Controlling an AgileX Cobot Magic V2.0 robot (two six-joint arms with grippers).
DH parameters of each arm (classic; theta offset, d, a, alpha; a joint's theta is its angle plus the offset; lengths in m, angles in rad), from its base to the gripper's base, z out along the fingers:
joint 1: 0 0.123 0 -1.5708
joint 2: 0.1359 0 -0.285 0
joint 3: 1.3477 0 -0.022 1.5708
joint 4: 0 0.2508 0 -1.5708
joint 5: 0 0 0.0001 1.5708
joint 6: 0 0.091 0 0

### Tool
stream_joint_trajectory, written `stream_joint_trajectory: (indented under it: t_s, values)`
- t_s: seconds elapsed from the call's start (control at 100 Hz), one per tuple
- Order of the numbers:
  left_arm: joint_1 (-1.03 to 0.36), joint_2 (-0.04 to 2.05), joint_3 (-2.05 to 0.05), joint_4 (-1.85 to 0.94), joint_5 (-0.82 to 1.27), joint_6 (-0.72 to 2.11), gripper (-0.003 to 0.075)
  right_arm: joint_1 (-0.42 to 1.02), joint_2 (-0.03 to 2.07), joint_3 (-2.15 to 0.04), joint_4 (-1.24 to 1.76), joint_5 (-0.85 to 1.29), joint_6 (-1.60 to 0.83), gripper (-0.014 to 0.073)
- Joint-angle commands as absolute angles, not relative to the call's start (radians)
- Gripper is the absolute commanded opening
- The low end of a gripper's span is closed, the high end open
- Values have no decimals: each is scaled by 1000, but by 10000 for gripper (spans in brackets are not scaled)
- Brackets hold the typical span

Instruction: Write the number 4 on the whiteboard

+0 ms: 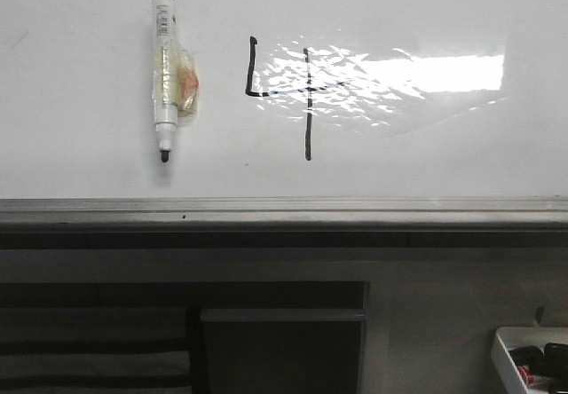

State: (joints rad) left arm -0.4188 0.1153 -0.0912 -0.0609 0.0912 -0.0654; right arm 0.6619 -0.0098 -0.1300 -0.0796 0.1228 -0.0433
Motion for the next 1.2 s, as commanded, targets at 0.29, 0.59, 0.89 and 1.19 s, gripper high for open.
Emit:
stream_joint_trajectory:
  t_s: [0.29,0.59,0.89,1.19]
  values:
    - [-63,-34,21,0,79,-70,-20,656,-9,-156,-90,41,-52,-61]
    - [3,-35,21,10,268,-76,-20,656,-9,-156,-90,41,-52,-61]
    - [3,-35,23,9,267,-76,-20,656,-9,-156,-90,41,-52,-61]
    - [3,-35,21,9,267,-76,-20,656,-9,-156,-90,41,-52,-61]
